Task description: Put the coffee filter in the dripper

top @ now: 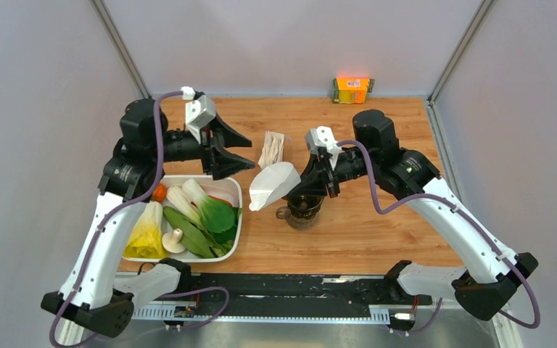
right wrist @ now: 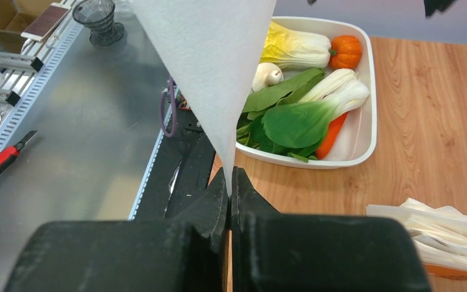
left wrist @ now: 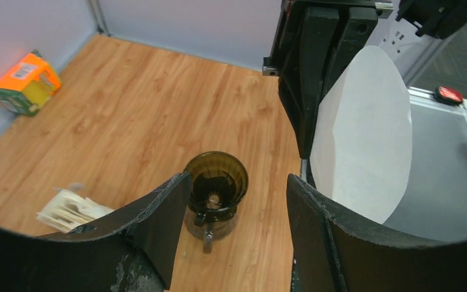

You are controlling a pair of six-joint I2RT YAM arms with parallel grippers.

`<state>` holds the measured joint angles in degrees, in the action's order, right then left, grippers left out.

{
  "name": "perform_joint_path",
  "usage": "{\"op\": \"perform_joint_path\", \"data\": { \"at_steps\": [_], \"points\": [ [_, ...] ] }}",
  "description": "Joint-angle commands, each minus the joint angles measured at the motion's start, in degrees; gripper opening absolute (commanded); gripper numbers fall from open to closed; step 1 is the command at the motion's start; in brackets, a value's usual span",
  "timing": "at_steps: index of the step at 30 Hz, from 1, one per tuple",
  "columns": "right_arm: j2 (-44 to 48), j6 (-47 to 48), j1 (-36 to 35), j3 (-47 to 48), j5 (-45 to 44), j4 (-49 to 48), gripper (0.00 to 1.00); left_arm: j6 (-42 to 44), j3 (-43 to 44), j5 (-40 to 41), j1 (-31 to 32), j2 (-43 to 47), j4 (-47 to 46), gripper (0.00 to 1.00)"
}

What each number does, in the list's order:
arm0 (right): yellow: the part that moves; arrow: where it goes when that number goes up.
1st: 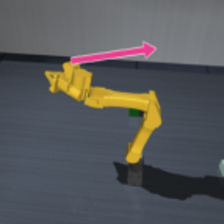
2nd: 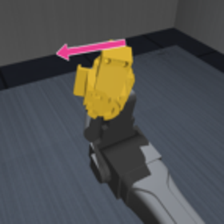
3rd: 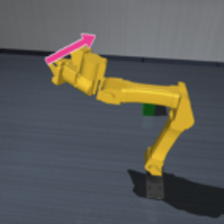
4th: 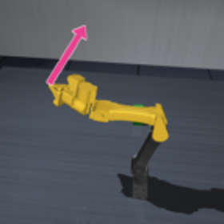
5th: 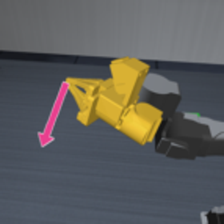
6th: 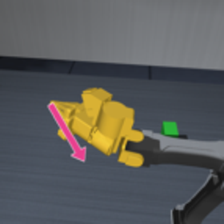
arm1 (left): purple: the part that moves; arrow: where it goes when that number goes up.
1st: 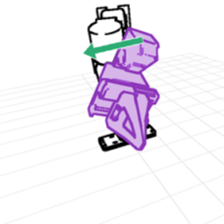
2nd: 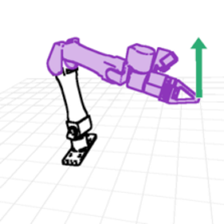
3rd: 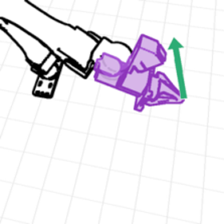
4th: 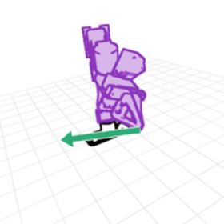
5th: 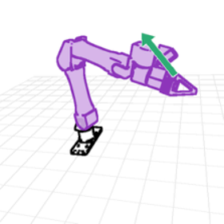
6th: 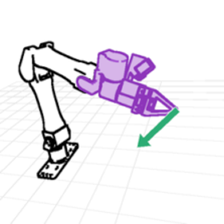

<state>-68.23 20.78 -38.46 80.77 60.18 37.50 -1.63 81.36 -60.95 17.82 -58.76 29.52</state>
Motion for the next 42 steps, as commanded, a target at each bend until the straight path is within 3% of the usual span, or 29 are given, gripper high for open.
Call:
{"op": "perform_joint_path", "data": {
  "at_steps": [1,9,13,17,23,28,31,33,34,36,38,41,42],
  "points": [
    [-1.0,6.0,-1.2,3.1,-1.5,4.2,0.00,6.7,4.1,2.3,4.9,-2.0,7.0,0.71],
    [-1.6,7.5,-1.6,3.6,-1.9,5.9,0.00,3.6,1.1,4.4,6.2,-0.3,3.8,0.75],
    [-1.3,6.8,-1.6,3.4,-1.1,7.7,0.00,-4.0,-1.9,-2.7,-1.8,2.2,-5.4,0.74],
    [-1.7,6.0,-1.7,3.1,0.2,8.1,0.00,-0.7,-1.8,-7.0,-0.2,2.5,-2.9,0.74],
    [-3.7,3.9,-2.1,4.7,1.7,7.9,0.00,12.2,0.6,6.1,9.8,1.0,8.3,0.75],
    [-5.1,2.6,-2.4,6.4,2.2,8.1,0.00,15.7,1.9,9.8,12.2,-1.3,12.6,0.76],
    [-5.7,2.2,-2.7,6.9,2.2,8.1,0.01,16.0,1.2,11.3,14.0,-1.9,12.8,0.68],
    [-6.5,1.3,-2.8,7.4,1.7,8.2,0.03,14.5,0.9,9.5,14.7,-2.5,12.6,0.52],
    [-6.9,1.1,-2.7,7.8,1.1,8.1,0.07,11.4,0.3,8.9,14.8,-2.9,11.4,0.36],
    [-7.1,0.9,-2.6,9.2,-2.1,8.2,0.28,4.5,-1.6,8.7,14.8,-2.8,7.9,0.06],
    [-6.2,2.2,-2.0,9.9,-6.9,8.2,0.55,-3.7,-4.1,9.5,13.8,-2.1,3.6,0.01],
    [-3.9,5.8,-2.0,9.7,-14.7,7.5,0.88,-20.0,-8.2,7.3,10.3,-0.8,-8.7,0.00],
    [-2.9,6.1,-2.0,9.0,-17.8,5.2,0.95,-22.4,-9.7,7.1,9.0,-0.7,-10.6,0.00]
  ]
}}
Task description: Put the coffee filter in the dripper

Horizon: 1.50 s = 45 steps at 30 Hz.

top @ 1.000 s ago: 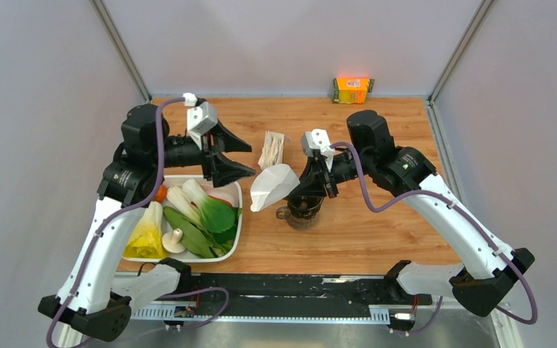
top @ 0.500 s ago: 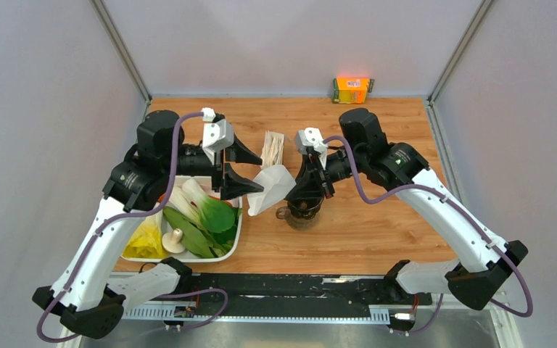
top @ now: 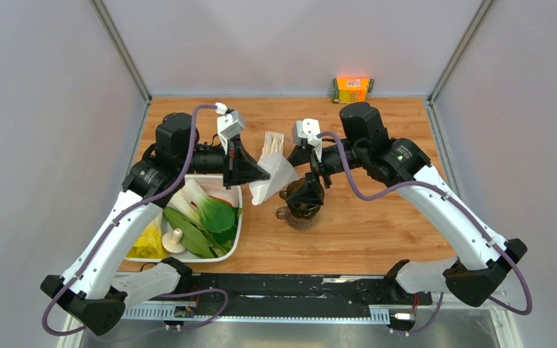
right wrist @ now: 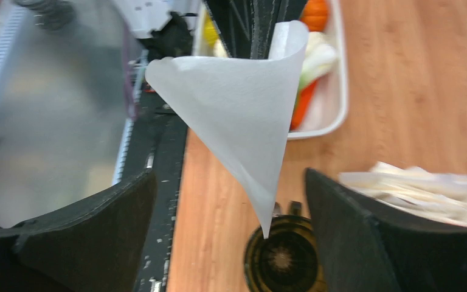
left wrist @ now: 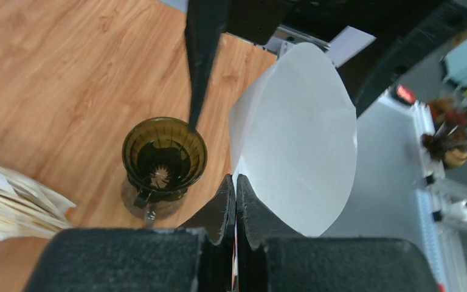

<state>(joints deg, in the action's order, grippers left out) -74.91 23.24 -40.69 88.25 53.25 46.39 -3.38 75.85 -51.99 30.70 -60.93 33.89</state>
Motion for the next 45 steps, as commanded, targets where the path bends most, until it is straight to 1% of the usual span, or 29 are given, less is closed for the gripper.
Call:
{"op": "perform_joint_path", "data": {
  "at_steps": [1,4,5,6,7,9,11,14,18,20,22,25,28,31,32,35,39,41,42,44,45],
  "points": [
    [4.7,3.8,0.2,0.7,-13.8,-5.6,0.98,-24.4,-4.5,-1.3,-4.2,1.4,-16.9,0.00],
    [7.6,6.3,-0.7,-1.7,-18.7,-10.4,1.00,-30.6,-5.6,-0.1,-4.7,0.4,-19.4,0.00],
    [8.3,7.5,-2.0,-2.6,-21.5,-11.9,1.00,-34.7,-6.2,-0.1,-4.8,0.2,-22.1,0.00],
    [8.5,9.2,-3.5,-3.3,-24.5,-12.9,1.00,-37.0,-7.5,-0.4,-4.9,0.2,-23.8,0.00],
    [8.6,10.7,-5.0,-3.7,-27.0,-13.4,1.00,-41.3,-8.2,-1.1,-4.9,0.3,-27.4,0.00],
    [8.3,12.8,-7.1,-4.1,-30.3,-14.3,1.00,-46.3,-10.3,-1.5,-4.9,0.4,-31.5,0.00],
    [7.9,14.4,-8.8,-3.9,-32.4,-14.8,1.00,-48.1,-10.8,-1.5,-4.9,0.5,-32.9,0.00],
    [7.3,15.9,-10.1,-3.4,-34.0,-14.8,1.00,-48.4,-10.8,-1.5,-4.9,0.5,-32.7,0.00],
    [7.5,16.9,-10.7,-3.4,-32.8,-14.1,1.00,-49.9,-11.1,-2.2,-5.0,0.5,-34.3,0.00],
    [7.9,17.4,-10.7,-2.7,-32.1,-12.2,1.00,-48.5,-10.8,-2.3,-5.2,0.4,-32.7,0.00],
    [8.0,18.2,-10.7,-1.6,-32.2,-8.2,1.00,-48.5,-10.9,-3.0,-5.9,0.5,-32.4,0.00],
    [8.3,19.2,-10.7,-1.3,-33.9,-5.9,1.00,-49.6,-11.3,-3.4,-6.6,0.6,-33.4,0.00],
    [7.4,19.5,-10.7,-1.2,-35.5,-5.8,1.00,-53.5,-12.0,-4.4,-6.7,0.1,-38.8,0.00],
    [5.9,19.6,-10.7,0.3,-36.4,-5.8,1.00,-53.1,-11.7,-4.9,-6.3,-0.4,-39.0,0.00],
    [5.6,19.6,-10.7,0.8,-35.9,-5.9,0.99,-51.8,-11.6,-4.6,-6.3,-0.2,-37.9,0.00],
    [5.4,18.9,-10.7,1.6,-33.9,-6.9,0.92,-49.3,-10.7,-4.1,-5.5,-0.3,-34.9,0.00],
    [5.7,17.5,-10.7,1.6,-32.1,-8.7,0.76,-47.9,-11.0,-3.5,-5.3,-0.1,-34.2,0.00],
    [6.1,17.3,-10.7,1.4,-31.4,-9.0,0.72,-46.0,-10.6,-3.0,-5.3,0.0,-31.2,0.00],
    [6.3,17.2,-10.7,1.3,-31.2,-9.0,0.74,-44.6,-10.2,-3.0,-5.3,0.1,-30.5,0.00],
    [6.4,16.6,-10.7,1.0,-31.3,-8.9,0.87,-43.0,-9.8,-2.8,-5.3,0.2,-29.7,0.00],
    [6.4,16.2,-10.7,0.9,-31.4,-8.8,0.91,-42.2,-9.6,-2.9,-5.2,0.3,-29.4,0.00]
  ]
}}
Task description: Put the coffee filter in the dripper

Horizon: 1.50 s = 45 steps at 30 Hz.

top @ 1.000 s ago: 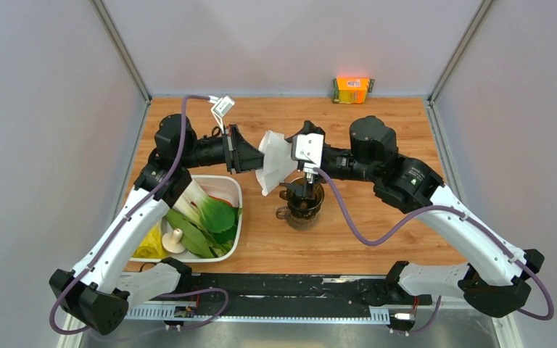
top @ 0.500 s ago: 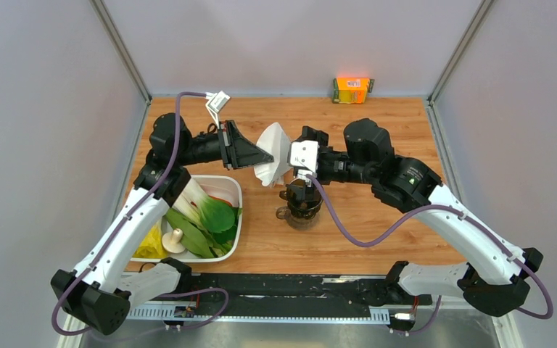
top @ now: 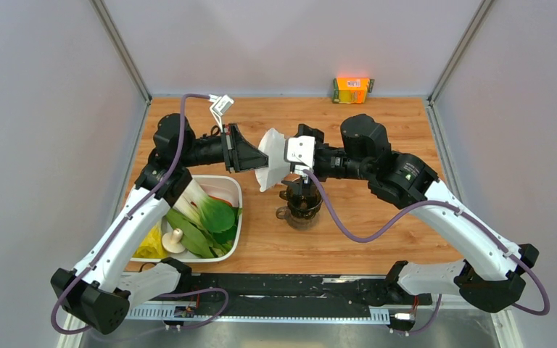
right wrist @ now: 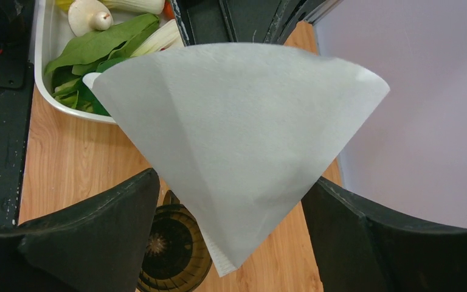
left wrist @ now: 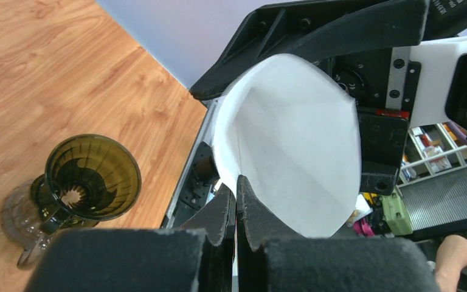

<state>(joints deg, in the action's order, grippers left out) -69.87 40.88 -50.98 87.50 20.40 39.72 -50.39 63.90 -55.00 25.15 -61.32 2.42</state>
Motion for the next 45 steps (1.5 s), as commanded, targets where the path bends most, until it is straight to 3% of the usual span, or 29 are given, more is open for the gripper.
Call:
{"op": "perform_joint_path", "data": {
  "at_steps": [1,3,9,18,20,22,24,25,27,30,34,36,38,42,45],
  "points": [
    [1.2,-1.8,-0.4,1.6,1.5,-2.2,0.92,5.3,2.8,0.2,0.7,0.7,2.4,0.00],
    [0.8,-2.3,-0.3,1.8,1.7,-2.0,0.88,6.9,3.3,0.2,1.2,0.7,3.4,0.00],
    [0.4,-2.1,-0.4,2.3,2.1,-1.9,0.66,9.3,4.3,1.2,2.0,0.9,5.6,0.00],
    [1.5,-1.6,-0.4,1.8,2.3,-1.9,0.51,8.6,3.8,1.7,2.0,0.7,4.5,0.00],
    [1.9,-1.7,-0.4,1.5,2.3,-2.0,0.45,8.7,3.8,1.5,1.9,0.9,4.2,0.06],
    [2.2,-1.9,-0.4,1.2,2.3,-1.9,0.41,9.3,4.1,0.7,2.0,1.0,4.1,0.18],
    [2.6,-1.9,-0.3,0.8,2.7,-1.9,0.37,10.0,4.9,-1.1,1.3,1.2,3.9,0.39],
    [2.8,-2.0,-0.3,0.7,3.1,-2.0,0.36,9.9,5.1,-2.8,0.9,1.4,2.6,0.54],
    [3.3,-2.5,0.0,0.4,3.7,-1.9,0.33,9.1,5.9,-6.2,-1.5,2.2,-0.5,0.66],
    [3.6,-3.9,1.0,0.4,5.6,-1.9,0.29,10.8,8.2,-9.0,-7.7,3.7,-3.6,0.69],
    [3.7,-6.4,2.6,1.1,10.6,-1.9,0.22,20.3,10.3,-12.7,-13.9,5.4,1.4,0.70],
    [3.5,-8.3,3.0,1.6,12.8,-1.9,0.21,34.5,11.4,-13.3,-14.6,6.1,11.6,0.70],
    [3.3,-9.8,3.1,2.1,14.4,-2.0,0.20,42.1,10.7,-13.5,-14.6,7.3,15.1,0.72],
    [2.5,-12.6,3.3,3.5,16.5,-2.3,0.15,49.0,7.5,-13.5,-13.4,10.0,16.6,0.75],
    [2.2,-14.1,3.3,3.7,17.5,-3.0,0.14,56.2,7.4,-9.8,-8.5,10.5,22.0,0.76]
  ]
}}
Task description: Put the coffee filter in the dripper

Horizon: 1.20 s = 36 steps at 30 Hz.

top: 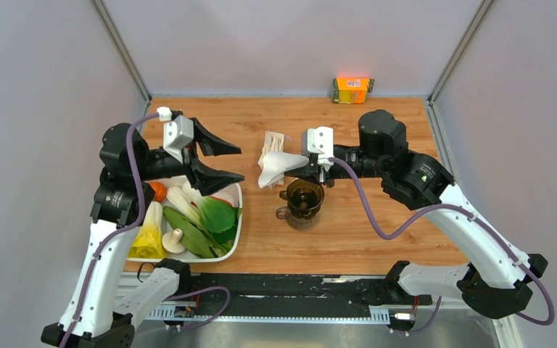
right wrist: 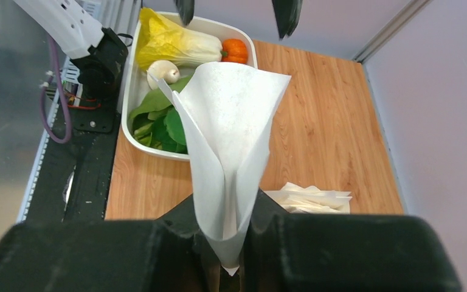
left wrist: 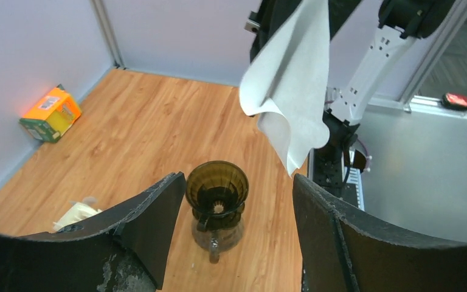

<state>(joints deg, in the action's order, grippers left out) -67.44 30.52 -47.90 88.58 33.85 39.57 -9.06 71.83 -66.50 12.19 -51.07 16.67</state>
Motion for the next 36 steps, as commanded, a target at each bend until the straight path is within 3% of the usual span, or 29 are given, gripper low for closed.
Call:
{"op": "perform_joint_path", "data": {
  "at_steps": [1,4,8,12,17,19,26,36],
  "points": [
    [-0.2,-3.8,0.3,2.6,4.1,-3.0,0.15,19.0,-0.4,3.8,5.8,0.3,11.3,0.76],
    [-0.1,-4.0,0.3,2.3,4.1,-3.5,0.20,22.4,-0.1,8.0,10.6,0.3,13.9,0.76],
    [0.7,-1.9,0.2,0.8,2.6,-3.5,0.21,11.6,1.6,9.7,10.9,-1.3,9.8,0.73],
    [2.0,-0.2,0.3,-1.6,2.2,-3.5,0.21,-7.1,-0.2,6.1,10.9,-0.8,-0.3,0.71],
    [1.9,0.3,0.3,-2.2,2.6,-3.4,0.21,-14.9,0.3,5.7,10.9,-1.7,-8.0,0.71],
    [1.6,0.2,0.2,-2.0,3.0,-3.2,0.21,-13.2,2.1,5.7,11.0,-2.3,-7.3,0.72],
    [0.1,0.1,0.2,-1.8,3.9,-2.5,0.21,10.2,14.0,12.7,17.7,-6.9,11.3,0.73],
    [-1.8,0.9,0.1,-0.4,2.4,-1.1,0.20,18.5,22.1,21.0,27.1,-13.1,19.2,0.76]
  ]
}}
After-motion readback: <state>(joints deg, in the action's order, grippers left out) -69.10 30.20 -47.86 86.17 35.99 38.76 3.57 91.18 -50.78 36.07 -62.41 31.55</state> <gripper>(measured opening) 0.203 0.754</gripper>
